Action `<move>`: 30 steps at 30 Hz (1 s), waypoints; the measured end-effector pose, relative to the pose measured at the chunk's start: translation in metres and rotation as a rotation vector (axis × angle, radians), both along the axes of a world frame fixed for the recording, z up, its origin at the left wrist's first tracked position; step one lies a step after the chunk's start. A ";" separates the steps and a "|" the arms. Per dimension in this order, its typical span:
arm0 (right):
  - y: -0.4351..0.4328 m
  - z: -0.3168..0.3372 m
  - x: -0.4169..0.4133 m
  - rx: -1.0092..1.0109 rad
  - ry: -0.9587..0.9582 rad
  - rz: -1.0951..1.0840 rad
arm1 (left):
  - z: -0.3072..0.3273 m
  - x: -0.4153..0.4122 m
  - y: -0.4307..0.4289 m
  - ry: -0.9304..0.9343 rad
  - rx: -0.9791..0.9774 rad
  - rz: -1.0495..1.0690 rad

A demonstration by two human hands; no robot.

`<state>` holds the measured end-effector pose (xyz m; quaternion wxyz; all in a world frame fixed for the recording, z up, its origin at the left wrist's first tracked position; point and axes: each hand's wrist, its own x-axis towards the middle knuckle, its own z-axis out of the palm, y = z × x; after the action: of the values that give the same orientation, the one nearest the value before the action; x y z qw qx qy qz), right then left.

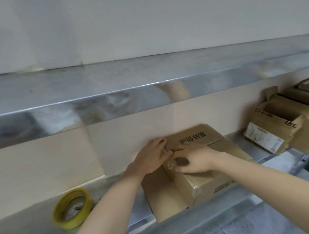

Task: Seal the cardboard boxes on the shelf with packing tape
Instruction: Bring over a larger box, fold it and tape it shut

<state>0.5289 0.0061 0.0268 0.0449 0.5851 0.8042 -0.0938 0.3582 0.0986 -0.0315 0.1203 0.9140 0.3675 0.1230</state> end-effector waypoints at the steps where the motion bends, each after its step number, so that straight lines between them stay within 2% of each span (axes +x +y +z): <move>1: -0.005 -0.001 0.003 -0.033 0.027 -0.005 | 0.002 -0.005 0.003 0.031 -0.026 -0.038; 4: -0.016 -0.004 0.008 -0.114 0.105 -0.021 | 0.003 -0.010 0.005 0.037 0.004 -0.102; 8: -0.026 -0.006 0.012 -0.133 0.144 0.000 | -0.002 0.001 -0.001 -0.022 0.160 -0.073; 11: -0.030 -0.007 0.013 -0.097 0.135 0.024 | -0.003 0.006 -0.001 0.077 0.242 -0.072; 15: -0.032 -0.011 0.017 -0.095 0.120 0.069 | -0.002 0.005 -0.001 0.146 0.248 -0.092; 25: -0.035 -0.019 0.018 -0.004 -0.005 0.139 | 0.001 0.006 -0.004 0.157 0.226 -0.095; 30: -0.034 -0.013 0.016 -0.060 0.005 0.154 | 0.004 0.010 -0.006 0.148 0.212 -0.077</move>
<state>0.5450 -0.0277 0.0136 0.0677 0.5198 0.8437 -0.1155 0.3677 0.0926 -0.0273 0.0001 0.9415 0.3251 0.0886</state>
